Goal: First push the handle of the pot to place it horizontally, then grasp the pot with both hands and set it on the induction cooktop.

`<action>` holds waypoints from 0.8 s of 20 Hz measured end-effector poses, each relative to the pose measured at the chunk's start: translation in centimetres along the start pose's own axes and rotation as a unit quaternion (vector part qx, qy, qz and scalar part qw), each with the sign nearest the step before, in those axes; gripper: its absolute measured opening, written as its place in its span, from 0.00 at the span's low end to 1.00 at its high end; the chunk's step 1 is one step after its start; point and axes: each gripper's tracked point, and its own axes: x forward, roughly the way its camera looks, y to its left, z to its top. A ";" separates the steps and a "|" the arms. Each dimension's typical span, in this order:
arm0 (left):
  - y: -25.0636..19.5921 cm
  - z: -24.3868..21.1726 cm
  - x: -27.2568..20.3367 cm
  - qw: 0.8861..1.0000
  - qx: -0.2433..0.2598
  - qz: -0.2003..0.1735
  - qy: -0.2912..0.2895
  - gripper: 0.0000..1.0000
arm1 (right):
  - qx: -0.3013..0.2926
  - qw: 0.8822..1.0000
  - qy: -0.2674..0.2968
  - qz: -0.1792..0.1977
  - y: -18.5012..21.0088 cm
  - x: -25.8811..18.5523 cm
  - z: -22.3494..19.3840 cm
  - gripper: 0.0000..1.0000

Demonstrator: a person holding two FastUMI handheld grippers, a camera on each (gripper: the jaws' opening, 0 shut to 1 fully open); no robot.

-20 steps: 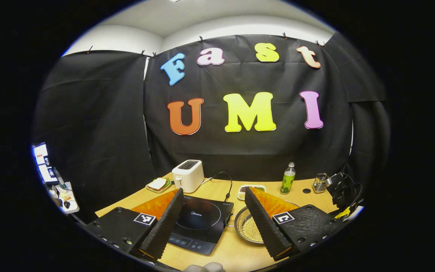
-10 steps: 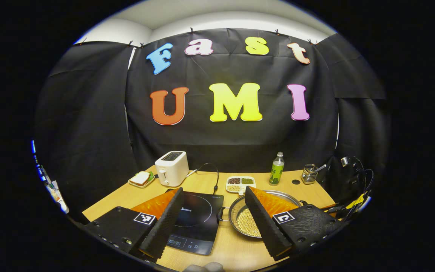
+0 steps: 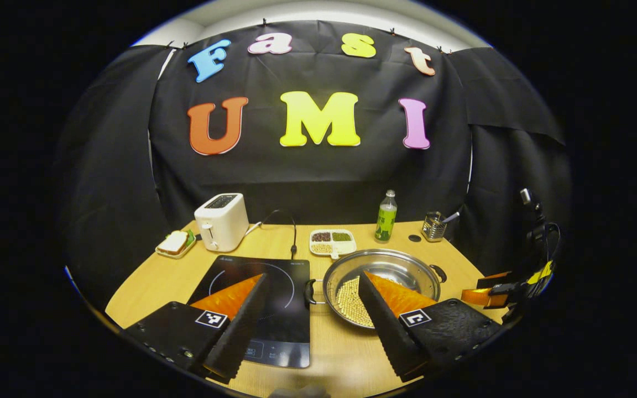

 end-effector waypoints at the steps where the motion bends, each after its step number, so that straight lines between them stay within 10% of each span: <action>1: 0.1 -0.8 0.8 1.000 -0.004 -0.003 0.011 0.97 | 0.002 1.000 0.001 -0.001 0.0 0.2 -0.1 0.80; 16: -0.7 -9.6 14.3 0.988 -0.034 0.021 0.147 0.96 | 0.000 0.999 0.042 0.026 -1.5 9.5 4.3 0.80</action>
